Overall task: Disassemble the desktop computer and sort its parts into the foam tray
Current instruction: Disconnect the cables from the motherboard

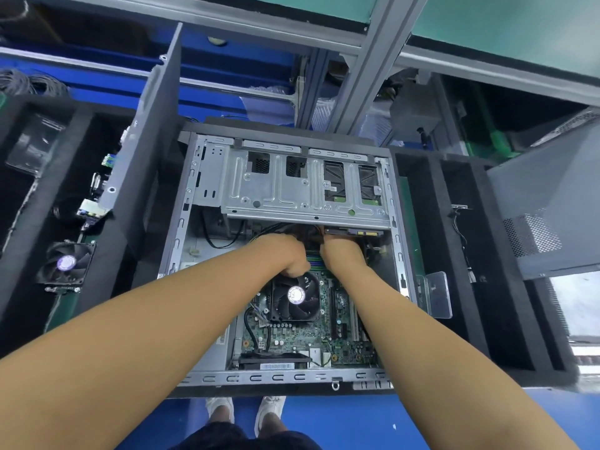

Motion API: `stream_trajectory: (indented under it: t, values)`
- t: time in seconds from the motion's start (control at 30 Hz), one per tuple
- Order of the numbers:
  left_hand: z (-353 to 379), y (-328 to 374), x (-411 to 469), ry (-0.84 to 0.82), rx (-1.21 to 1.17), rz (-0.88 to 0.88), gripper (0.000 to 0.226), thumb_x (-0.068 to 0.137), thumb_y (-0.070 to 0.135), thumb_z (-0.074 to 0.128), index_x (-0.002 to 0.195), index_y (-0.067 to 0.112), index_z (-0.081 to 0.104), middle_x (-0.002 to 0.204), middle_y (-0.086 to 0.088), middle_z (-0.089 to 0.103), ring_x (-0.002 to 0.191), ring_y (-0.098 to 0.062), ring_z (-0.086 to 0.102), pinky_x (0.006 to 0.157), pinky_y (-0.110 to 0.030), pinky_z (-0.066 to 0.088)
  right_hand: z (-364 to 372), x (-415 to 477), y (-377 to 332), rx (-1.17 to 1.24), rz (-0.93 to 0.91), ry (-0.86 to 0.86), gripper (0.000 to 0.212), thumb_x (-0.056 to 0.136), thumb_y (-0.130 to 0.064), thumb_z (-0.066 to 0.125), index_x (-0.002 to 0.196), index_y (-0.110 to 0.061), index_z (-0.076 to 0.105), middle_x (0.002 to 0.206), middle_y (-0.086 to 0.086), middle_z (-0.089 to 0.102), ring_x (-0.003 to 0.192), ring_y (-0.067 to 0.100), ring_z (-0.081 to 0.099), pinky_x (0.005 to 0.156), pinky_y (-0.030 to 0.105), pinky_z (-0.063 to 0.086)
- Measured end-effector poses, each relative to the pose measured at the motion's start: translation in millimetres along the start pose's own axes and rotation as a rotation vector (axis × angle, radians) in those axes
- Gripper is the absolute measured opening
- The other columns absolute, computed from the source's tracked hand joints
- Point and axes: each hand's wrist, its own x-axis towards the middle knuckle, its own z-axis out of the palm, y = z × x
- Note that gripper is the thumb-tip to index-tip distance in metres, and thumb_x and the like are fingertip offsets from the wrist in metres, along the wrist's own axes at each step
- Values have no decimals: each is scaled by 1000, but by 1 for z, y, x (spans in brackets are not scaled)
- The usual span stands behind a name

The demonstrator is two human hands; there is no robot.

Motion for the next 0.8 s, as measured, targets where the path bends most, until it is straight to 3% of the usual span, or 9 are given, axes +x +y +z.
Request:
stream_trajectory:
  t: [0.13,0.27,0.33,0.47,0.53,0.6,0.67,0.73,0.8]
  values:
    - [-1,-2,-1,-14,3,3,61,102,42,35,150,5,35,154,-15,38,134,-31,45,110,-40,39,9,-4,0,-7,-38,138,34,95,-2,45,127,-7,54,79,10,55,67,28,52,58,34,40]
    - [-1,-5,-1,-10,-3,15,64,101,44,34,153,7,29,157,-15,33,137,-31,42,112,-42,37,0,2,3,-49,-24,-17,30,100,-6,40,123,-4,59,115,15,64,96,30,62,71,33,43]
    - [0,-5,0,-13,0,32,65,101,45,33,154,8,26,158,-14,31,138,-31,39,113,-42,35,-1,0,3,-90,-25,-39,29,100,-6,41,122,-4,60,117,14,64,101,31,62,72,34,43]
    - [-1,-6,1,-29,-10,46,65,101,44,33,154,7,26,158,-15,31,138,-31,40,110,-40,36,5,-9,0,-59,-36,138,19,98,-7,49,105,-3,66,90,13,68,87,33,66,65,34,48]
    - [0,-7,0,-15,-41,68,65,100,45,35,152,7,28,156,-15,35,134,-31,43,107,-39,38,6,-14,1,1,-33,176,21,98,-8,49,85,-2,65,80,14,67,84,32,67,63,32,47]
    - [1,-10,-2,18,-114,108,59,99,42,38,144,5,41,145,-18,47,117,-31,53,95,-38,43,9,-16,1,147,-34,251,30,100,-14,47,75,-3,58,74,16,63,77,33,65,58,29,40]
    - [-2,-13,-7,33,-211,167,45,98,35,41,123,1,57,124,-22,61,96,-33,58,79,-37,44,13,-18,0,412,-50,287,35,100,-26,51,74,-3,59,67,13,60,65,29,57,55,29,34]
    - [-9,-17,-16,49,-228,195,37,97,29,42,108,0,63,102,-22,64,86,-33,60,66,-35,41,15,-23,-1,644,-78,266,40,96,-33,58,63,-12,52,55,3,47,51,18,44,46,28,30]
    - [-15,-25,-28,56,-169,195,34,98,29,41,98,4,65,85,-11,61,71,-22,55,58,-30,37,15,-28,-2,791,-148,228,38,94,-30,63,62,-21,45,54,-3,39,48,11,33,42,20,23]
